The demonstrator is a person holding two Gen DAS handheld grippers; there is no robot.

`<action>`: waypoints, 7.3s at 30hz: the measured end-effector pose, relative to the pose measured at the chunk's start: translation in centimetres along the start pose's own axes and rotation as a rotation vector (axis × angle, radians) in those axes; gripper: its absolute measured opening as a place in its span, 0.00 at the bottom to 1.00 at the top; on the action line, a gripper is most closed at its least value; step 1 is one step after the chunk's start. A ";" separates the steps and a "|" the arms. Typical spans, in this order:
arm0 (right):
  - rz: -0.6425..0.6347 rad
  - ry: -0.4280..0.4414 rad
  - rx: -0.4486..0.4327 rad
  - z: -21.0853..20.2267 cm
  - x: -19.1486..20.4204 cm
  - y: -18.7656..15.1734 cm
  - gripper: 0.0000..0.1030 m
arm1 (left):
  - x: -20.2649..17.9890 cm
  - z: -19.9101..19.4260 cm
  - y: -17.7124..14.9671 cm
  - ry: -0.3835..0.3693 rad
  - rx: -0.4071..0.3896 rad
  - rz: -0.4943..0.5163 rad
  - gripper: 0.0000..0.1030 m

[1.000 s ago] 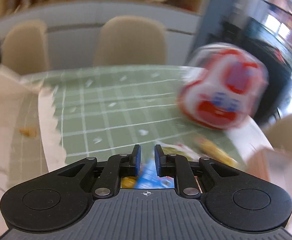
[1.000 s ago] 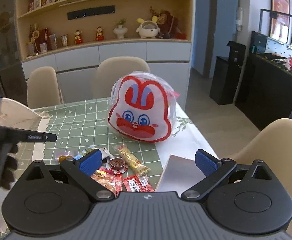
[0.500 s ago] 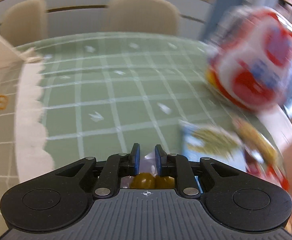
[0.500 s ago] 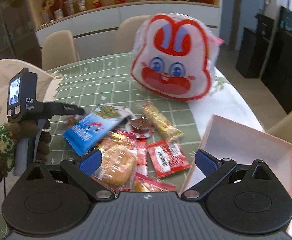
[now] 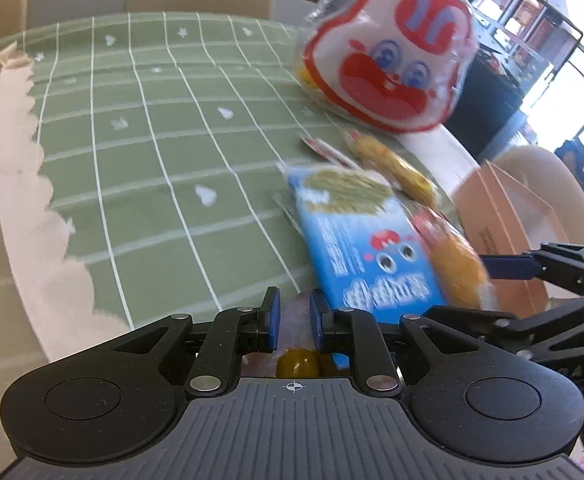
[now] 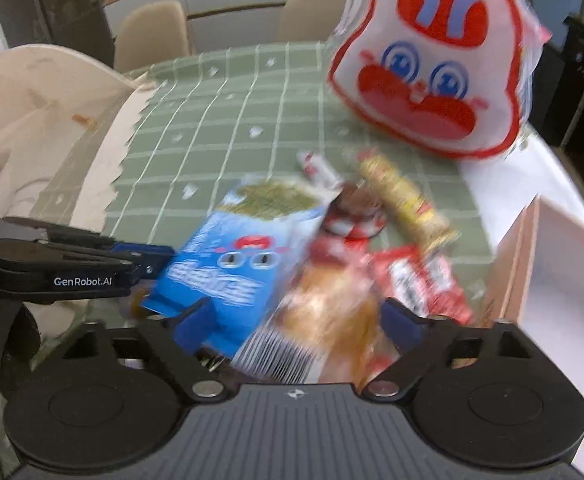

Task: Organize snacks

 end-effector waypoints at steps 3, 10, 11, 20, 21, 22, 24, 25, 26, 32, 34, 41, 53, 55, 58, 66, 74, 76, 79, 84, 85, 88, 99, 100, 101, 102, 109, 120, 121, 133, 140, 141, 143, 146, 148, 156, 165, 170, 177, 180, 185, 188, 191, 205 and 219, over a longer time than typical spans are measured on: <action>-0.017 -0.008 0.005 -1.2 0.7 -2.0 0.71 | 0.2 -0.7 -1.2 -0.013 0.032 -0.020 0.18; 0.033 0.023 0.030 -5.2 0.9 -7.5 0.67 | -0.6 -2.9 -3.9 0.080 0.102 0.057 0.20; 0.041 0.017 0.032 -5.6 0.9 -8.0 0.67 | -0.9 -3.2 -4.1 0.094 0.105 0.074 0.20; 0.072 -0.080 0.059 -7.8 -0.8 -12.1 0.74 | -2.6 -5.0 -5.8 0.113 0.127 0.108 0.20; 0.085 -0.082 0.068 -7.9 -0.9 -12.7 0.77 | -3.0 -5.2 -5.9 0.103 0.129 0.112 0.20; 0.102 -0.081 0.075 -7.8 -1.0 -13.2 0.78 | -3.3 -5.2 -6.0 0.095 0.131 0.115 0.20; 0.147 -0.076 0.093 -7.6 -1.2 -14.4 0.78 | -3.8 -5.2 -6.3 0.085 0.135 0.127 0.20; 0.172 -0.073 0.104 -7.4 -1.4 -15.0 0.78 | -3.9 -5.2 -6.4 0.084 0.138 0.133 0.20; 0.192 -0.074 0.110 -7.3 -1.5 -15.4 0.81 | -4.0 -5.0 -6.6 0.086 0.143 0.137 0.20; 0.189 -0.102 0.070 -7.4 -1.3 -16.3 0.86 | -4.6 -4.5 -7.2 0.089 0.139 0.201 0.23; 0.151 -0.104 0.070 -7.2 -0.8 -16.4 0.90 | -4.9 -4.5 -7.4 0.086 0.134 0.233 0.23; 0.088 -0.131 0.049 -6.7 0.4 -16.9 1.00 | -5.1 -4.5 -7.9 0.088 0.128 0.301 0.34; 0.065 -0.083 0.057 -7.7 0.7 -16.8 0.85 | -1.6 -5.4 -7.2 0.117 0.115 0.253 0.48; 0.080 -0.083 0.031 -8.3 0.5 -16.4 0.85 | -2.1 -5.6 -7.1 0.079 0.107 0.242 0.47; 0.073 -0.107 -0.007 -9.1 0.3 -15.9 0.85 | -3.7 -5.9 -6.9 0.030 0.082 0.259 0.48; 0.028 -0.119 -0.111 -10.5 0.6 -14.2 0.85 | -5.3 -3.9 -7.9 0.096 0.080 0.341 0.54; -0.165 -0.138 -0.146 -8.5 1.2 -12.1 0.85 | -5.4 -3.3 -8.5 0.091 0.056 0.385 0.58; -0.181 -0.128 -0.133 -7.5 1.2 -11.7 0.85 | -5.2 -3.4 -8.5 0.085 0.070 0.359 0.57; -0.178 -0.072 -0.111 -6.9 1.9 -11.6 0.71 | -5.0 -3.8 -8.8 0.074 0.100 0.347 0.57; -0.175 -0.059 -0.088 -7.3 2.8 -12.4 0.54 | -4.9 -4.1 -9.0 0.072 0.098 0.312 0.56; -0.152 -0.050 -0.082 -7.7 2.7 -12.4 0.51 | -5.1 -4.1 -9.2 0.087 0.087 0.334 0.57; -0.053 -0.025 -0.082 -9.2 1.5 -12.5 0.44 | -5.6 -4.3 -9.6 0.109 0.073 0.367 0.56; 0.075 -0.085 -0.182 -16.5 -2.3 -15.0 0.44 | -8.3 -7.7 -11.8 0.076 0.037 0.379 0.09; 0.076 -0.090 -0.182 -16.7 -2.4 -15.4 0.44 | -8.3 -7.6 -12.1 0.085 0.041 0.375 0.09; 0.081 -0.098 -0.180 -16.6 -2.5 -16.0 0.44 | -8.1 -7.5 -12.5 0.092 0.051 0.359 0.09; 0.088 -0.102 -0.176 -16.5 -2.6 -16.4 0.44 | -7.8 -7.3 -12.9 0.100 0.068 0.336 0.09; 0.138 -0.114 -0.153 -14.3 -2.4 -18.9 0.44 | -6.8 -9.0 -11.5 0.067 -0.024 0.172 0.14; 0.230 -0.121 -0.133 -11.6 -3.4 -20.2 0.69 | -5.2 -6.0 -9.9 0.166 0.066 0.345 0.21; 0.240 -0.112 -0.129 -11.4 -3.4 -20.3 0.69 | -5.3 -5.9 -10.0 0.155 0.069 0.352 0.21; 0.138 -0.164 -0.107 -10.4 -2.2 -20.6 0.77 | -5.0 -6.8 -8.6 0.012 0.081 0.251 0.22; 0.121 -0.182 -0.127 -10.3 -2.1 -20.6 0.79 | -7.9 -7.0 -9.4 -0.010 0.071 0.339 0.23; 0.122 -0.183 -0.128 -10.3 -2.1 -20.6 0.79 | -8.1 -6.6 -9.9 0.008 0.081 0.363 0.23; 0.124 -0.184 -0.134 -10.3 -2.1 -20.7 0.79 | -8.2 -5.7 -11.0 0.052 0.095 0.399 0.26; 0.127 -0.188 -0.145 -10.3 -2.1 -20.8 0.80 | -8.8 -5.7 -11.4 0.056 0.064 0.425 0.38; 0.131 -0.191 -0.151 -10.4 -2.0 -20.9 0.80 | -8.8 -5.6 -11.4 0.026 0.064 0.398 0.45; 0.139 -0.199 -0.172 -10.5 -2.0 -21.1 0.80 | -8.1 -6.7 -9.3 0.066 -0.029 0.341 0.43; 0.144 -0.203 -0.199 -10.7 -2.0 -21.3 0.82 | -7.6 -4.5 -10.2 0.124 0.019 0.444 0.55; 0.151 -0.213 -0.226 -10.7 -2.1 -21.6 0.84 | -7.1 -4.1 -10.6 0.103 -0.006 0.416 0.59; 0.146 -0.199 -0.194 -10.7 -2.2 -21.3 0.83 | -7.1 -4.4 -10.8 0.070 0.028 0.361 0.56; 0.143 -0.197 -0.180 -10.7 -2.4 -20.9 0.64 | -7.6 -4.7 -11.5 0.088 0.015 0.413 0.56; 0.161 -0.167 -0.175 -12.2 -2.8 -20.0 0.54 | -8.3 -5.6 -12.1 0.066 0.021 0.397 0.51; 0.191 -0.135 -0.213 -14.3 -3.2 -19.4 0.54 | -9.2 -6.3 -12.9 0.063 0.027 0.421 0.50; 0.180 -0.134 -0.254 -16.5 -3.3 -19.0 0.54 | -10.1 -6.8 -13.8 0.061 0.032 0.440 0.49; 0.111 -0.130 -0.275 -20.3 -2.6 -21.7 0.54 | -15.1 -9.7 -14.8 0.012 0.009 0.474 0.10; 0.242 -0.186 -0.230 -15.9 -4.8 -23.7 0.54 | -11.8 -10.4 -14.4 0.085 -0.003 0.422 0.16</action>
Point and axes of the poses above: each gripper's, at about its wrist camera, not at the fingertips, and z roughly the way its jaws point, x to its left, y to its top, the point moved 10 cm from there along z, roughly the way its jaws point, and after that the axes turned 3 degrees about z, right-handed, at the moved point
